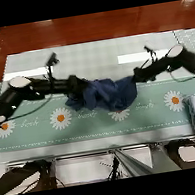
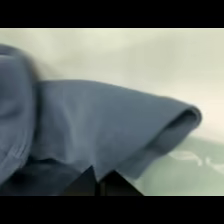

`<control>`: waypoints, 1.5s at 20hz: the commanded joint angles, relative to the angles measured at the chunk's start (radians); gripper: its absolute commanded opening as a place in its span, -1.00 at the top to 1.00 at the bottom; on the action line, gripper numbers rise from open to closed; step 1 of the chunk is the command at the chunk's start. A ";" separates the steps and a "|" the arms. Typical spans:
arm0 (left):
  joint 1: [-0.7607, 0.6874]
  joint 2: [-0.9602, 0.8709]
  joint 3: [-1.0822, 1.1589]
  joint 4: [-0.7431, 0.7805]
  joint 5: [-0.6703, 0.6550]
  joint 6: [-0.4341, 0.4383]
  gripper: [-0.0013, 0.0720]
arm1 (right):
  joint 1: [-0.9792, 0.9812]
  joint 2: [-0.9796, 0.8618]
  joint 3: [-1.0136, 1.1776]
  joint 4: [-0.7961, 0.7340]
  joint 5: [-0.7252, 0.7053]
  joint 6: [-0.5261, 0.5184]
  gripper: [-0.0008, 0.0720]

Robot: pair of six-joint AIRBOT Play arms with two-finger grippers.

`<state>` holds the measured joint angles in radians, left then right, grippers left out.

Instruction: Fold the shirts.

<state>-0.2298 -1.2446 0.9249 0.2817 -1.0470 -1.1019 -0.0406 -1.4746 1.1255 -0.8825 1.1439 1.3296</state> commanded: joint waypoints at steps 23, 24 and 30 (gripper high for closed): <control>0.450 0.615 1.018 0.597 -0.041 -0.298 0.90 | -0.040 0.896 0.660 -0.311 0.596 0.214 0.92; 0.450 0.597 0.982 0.574 -0.101 -0.298 0.89 | -0.040 0.926 0.569 -0.299 0.601 0.218 0.92; 0.370 0.359 0.626 0.349 -0.202 -0.251 0.90 | -0.040 1.000 -0.025 -0.272 0.451 0.203 0.92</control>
<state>0.1886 -0.7792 1.6951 0.7444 -1.1954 -1.3830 -0.0807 -0.5011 1.3582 -1.1660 1.6825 1.5429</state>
